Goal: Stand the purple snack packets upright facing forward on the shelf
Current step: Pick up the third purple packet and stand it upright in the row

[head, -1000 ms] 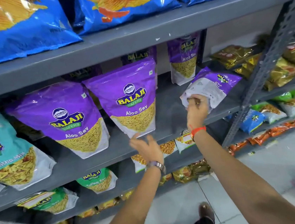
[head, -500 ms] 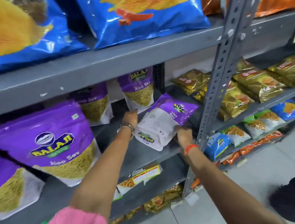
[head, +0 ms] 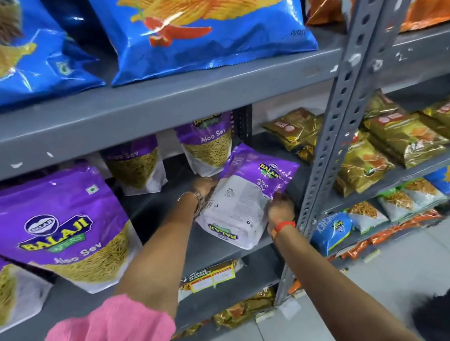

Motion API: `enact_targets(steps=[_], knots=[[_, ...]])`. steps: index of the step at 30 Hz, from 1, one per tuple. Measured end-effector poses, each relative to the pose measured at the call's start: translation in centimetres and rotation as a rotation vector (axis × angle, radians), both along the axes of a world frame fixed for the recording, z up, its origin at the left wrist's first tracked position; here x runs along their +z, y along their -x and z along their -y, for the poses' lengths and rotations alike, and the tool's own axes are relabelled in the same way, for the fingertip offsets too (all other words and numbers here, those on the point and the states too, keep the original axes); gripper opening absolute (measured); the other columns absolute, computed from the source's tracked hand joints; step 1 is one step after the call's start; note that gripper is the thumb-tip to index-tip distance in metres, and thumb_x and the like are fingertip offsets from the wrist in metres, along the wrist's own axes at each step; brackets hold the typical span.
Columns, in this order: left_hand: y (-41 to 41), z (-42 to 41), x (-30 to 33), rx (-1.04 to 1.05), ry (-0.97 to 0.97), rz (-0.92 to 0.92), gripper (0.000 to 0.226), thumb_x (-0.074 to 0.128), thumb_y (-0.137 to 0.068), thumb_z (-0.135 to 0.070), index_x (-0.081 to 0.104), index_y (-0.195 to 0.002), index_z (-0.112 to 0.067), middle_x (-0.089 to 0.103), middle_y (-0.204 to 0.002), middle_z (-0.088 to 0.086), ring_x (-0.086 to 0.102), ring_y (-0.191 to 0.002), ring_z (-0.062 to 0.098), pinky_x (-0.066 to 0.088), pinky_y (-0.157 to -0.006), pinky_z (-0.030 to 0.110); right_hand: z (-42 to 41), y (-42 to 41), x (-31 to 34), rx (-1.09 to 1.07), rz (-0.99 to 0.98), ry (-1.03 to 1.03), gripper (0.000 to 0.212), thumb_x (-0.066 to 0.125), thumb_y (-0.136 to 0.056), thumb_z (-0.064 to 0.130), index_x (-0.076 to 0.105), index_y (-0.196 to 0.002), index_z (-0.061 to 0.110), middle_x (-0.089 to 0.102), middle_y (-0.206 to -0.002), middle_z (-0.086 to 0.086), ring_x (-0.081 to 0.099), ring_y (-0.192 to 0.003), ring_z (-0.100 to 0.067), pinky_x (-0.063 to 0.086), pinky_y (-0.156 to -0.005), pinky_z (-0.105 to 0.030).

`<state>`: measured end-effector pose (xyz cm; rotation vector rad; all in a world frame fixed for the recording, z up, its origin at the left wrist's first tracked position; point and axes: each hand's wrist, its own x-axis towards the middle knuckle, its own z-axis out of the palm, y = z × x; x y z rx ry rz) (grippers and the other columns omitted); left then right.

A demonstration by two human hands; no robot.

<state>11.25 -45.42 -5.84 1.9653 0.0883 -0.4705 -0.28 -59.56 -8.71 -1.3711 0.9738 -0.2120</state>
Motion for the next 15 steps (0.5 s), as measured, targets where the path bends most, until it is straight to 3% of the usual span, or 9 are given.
enact_targets(steps=[2, 4, 6, 8, 9, 11, 13, 15], knots=[[0.6, -0.2, -0.2, 0.066, 0.102, 0.002, 0.006, 0.058, -0.082, -0.001, 0.064, -0.082, 0.001, 0.062, -0.044, -0.015, 0.052, -0.041, -0.005, 0.043, -0.053, 0.016, -0.6, 0.0, 0.1, -0.11, -0.002, 0.054, 0.045, 0.034, -0.099, 0.028, 0.047, -0.128, -0.002, 0.052, -0.134, -0.023, 0.052, -0.119, -0.037, 0.042, -0.085, -0.033], [1.5, -0.5, -0.1, 0.091, 0.22, -0.013, 0.006, 0.058, -0.082, 0.002, 0.063, -0.078, 0.004, 0.067, -0.046, -0.011, 0.052, -0.035, -0.006, 0.043, -0.053, 0.018, -1.5, 0.1, 0.5, -0.187, 0.018, 0.073, 0.043, 0.038, -0.097, 0.033, 0.051, -0.125, 0.003, 0.054, -0.13, -0.025, 0.053, -0.116, -0.039, 0.041, -0.092, -0.037], [2.2, -1.0, 0.1, 0.083, 0.284, -0.049, 0.017, 0.059, -0.084, -0.007, 0.064, -0.093, 0.007, 0.074, -0.075, 0.003, 0.053, -0.032, -0.006, 0.047, -0.045, 0.013, -2.3, 0.5, 0.9, -0.206, 0.06, 0.084, 0.039, 0.037, -0.098, 0.032, 0.05, -0.124, 0.007, 0.056, -0.129, -0.025, 0.054, -0.114, -0.039, 0.04, -0.09, -0.035], [2.7, -1.4, 0.6, 0.061, 0.296, -0.096, 0.039, 0.058, -0.086, -0.02, 0.057, -0.114, 0.007, 0.064, -0.103, 0.015, 0.062, -0.043, 0.001, 0.047, -0.045, 0.008, -3.0, 0.9, 1.4, -0.257, 0.106, 0.112, 0.036, 0.036, -0.098, 0.031, 0.051, -0.12, 0.006, 0.06, -0.121, -0.026, 0.057, -0.109, -0.039, 0.037, -0.081, -0.032], [2.7, -1.6, 0.8, 0.048, 0.306, -0.11, 0.044, 0.057, -0.086, -0.026, 0.055, -0.118, 0.005, 0.06, -0.113, 0.018, 0.07, -0.062, 0.009, 0.051, -0.057, 0.012, -3.3, 1.0, 1.4, -0.278, 0.128, 0.14, 0.034, 0.036, -0.098, 0.03, 0.051, -0.118, 0.006, 0.062, -0.118, -0.026, 0.058, -0.106, -0.038, 0.035, -0.077, -0.03], [2.9, -2.0, 1.5, 0.008, 0.318, -0.119, 0.052, 0.056, -0.084, -0.04, 0.056, -0.118, 0.0, 0.059, -0.122, 0.019, 0.066, -0.096, 0.027, 0.049, -0.084, 0.029, -4.0, 1.3, 1.8, -0.3, 0.203, 0.182, 0.032, 0.038, -0.098, 0.027, 0.051, -0.116, 0.005, 0.065, -0.111, -0.024, 0.06, -0.101, -0.035, 0.031, -0.07, -0.026], [3.0, -2.5, 1.7, -0.016, 0.324, -0.113, 0.058, 0.057, -0.076, -0.057, 0.064, -0.109, -0.01, 0.063, -0.115, 0.015, 0.061, -0.094, 0.027, 0.047, -0.089, 0.037, -4.8, 1.6, 2.8, -0.308, 0.313, 0.205, 0.026, 0.04, -0.098, 0.024, 0.053, -0.112, 0.005, 0.067, -0.096, -0.017, 0.059, -0.089, -0.028, 0.027, -0.063, -0.022], [2.8, -3.1, 1.3, 0.028, 0.367, -0.112, 0.056, 0.062, -0.059, -0.069, 0.073, -0.084, -0.021, 0.064, -0.095, 0.01, 0.056, -0.084, 0.022, 0.046, -0.08, 0.038, -5.4, 1.6, 4.0, -0.296, 0.446, 0.2, 0.014, 0.041, -0.098, 0.02, 0.051, -0.098, 0.01, 0.06, -0.077, 0.002, 0.056, -0.071, -0.015, 0.031, -0.06, -0.021]])
